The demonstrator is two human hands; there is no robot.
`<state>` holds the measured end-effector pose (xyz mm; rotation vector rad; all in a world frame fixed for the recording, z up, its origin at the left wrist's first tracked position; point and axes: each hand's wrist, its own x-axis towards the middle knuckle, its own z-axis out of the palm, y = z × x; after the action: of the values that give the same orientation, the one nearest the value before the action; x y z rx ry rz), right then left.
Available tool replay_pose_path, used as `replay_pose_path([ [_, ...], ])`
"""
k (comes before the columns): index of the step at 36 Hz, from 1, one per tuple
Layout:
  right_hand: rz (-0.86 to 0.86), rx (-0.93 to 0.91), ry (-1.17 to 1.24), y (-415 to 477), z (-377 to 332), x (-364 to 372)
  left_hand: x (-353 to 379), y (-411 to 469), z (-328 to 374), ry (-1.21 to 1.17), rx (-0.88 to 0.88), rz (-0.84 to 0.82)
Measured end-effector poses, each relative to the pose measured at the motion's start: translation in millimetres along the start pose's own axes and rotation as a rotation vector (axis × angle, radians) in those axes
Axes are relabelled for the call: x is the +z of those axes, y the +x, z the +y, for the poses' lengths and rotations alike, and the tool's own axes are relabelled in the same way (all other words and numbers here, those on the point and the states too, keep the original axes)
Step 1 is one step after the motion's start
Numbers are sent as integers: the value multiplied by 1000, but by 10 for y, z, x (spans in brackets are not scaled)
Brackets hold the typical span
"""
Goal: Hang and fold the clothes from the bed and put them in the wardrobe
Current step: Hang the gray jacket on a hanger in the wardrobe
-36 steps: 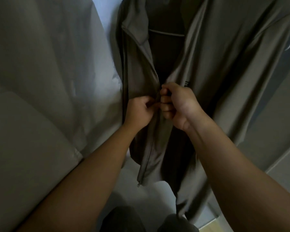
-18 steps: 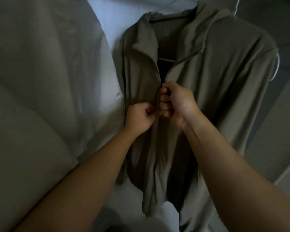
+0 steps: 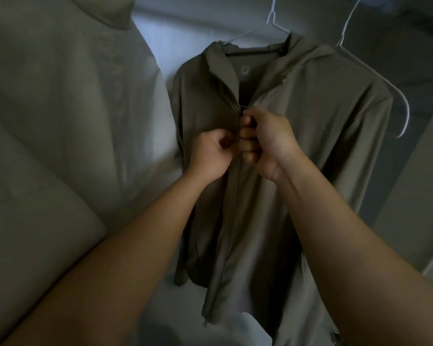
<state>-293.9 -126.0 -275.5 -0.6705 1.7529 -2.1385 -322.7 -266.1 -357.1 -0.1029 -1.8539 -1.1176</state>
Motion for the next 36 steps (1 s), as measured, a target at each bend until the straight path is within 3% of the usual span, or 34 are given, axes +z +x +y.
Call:
replay_pose_path([
  [6, -22, -15, 3, 2, -98, -37, -4, -28, -235, 4, -65, -33],
  [10, -34, -45, 22, 3, -117, -3, -70, 71, -20, 8, -25, -50],
  [14, -38, -77, 19, 13, -181, 26, -62, 209, 156, -74, 10, 49],
  [20, -39, -98, 41, 49, -260, 4, -56, 131, 22, 26, -68, 5],
  [29, -62, -162, 65, 118, -388, -24, -15, 264, 282, 20, -38, 33],
  [36, -65, -207, -100, 228, -405, -143, -48, 300, 204, 60, -73, -26],
])
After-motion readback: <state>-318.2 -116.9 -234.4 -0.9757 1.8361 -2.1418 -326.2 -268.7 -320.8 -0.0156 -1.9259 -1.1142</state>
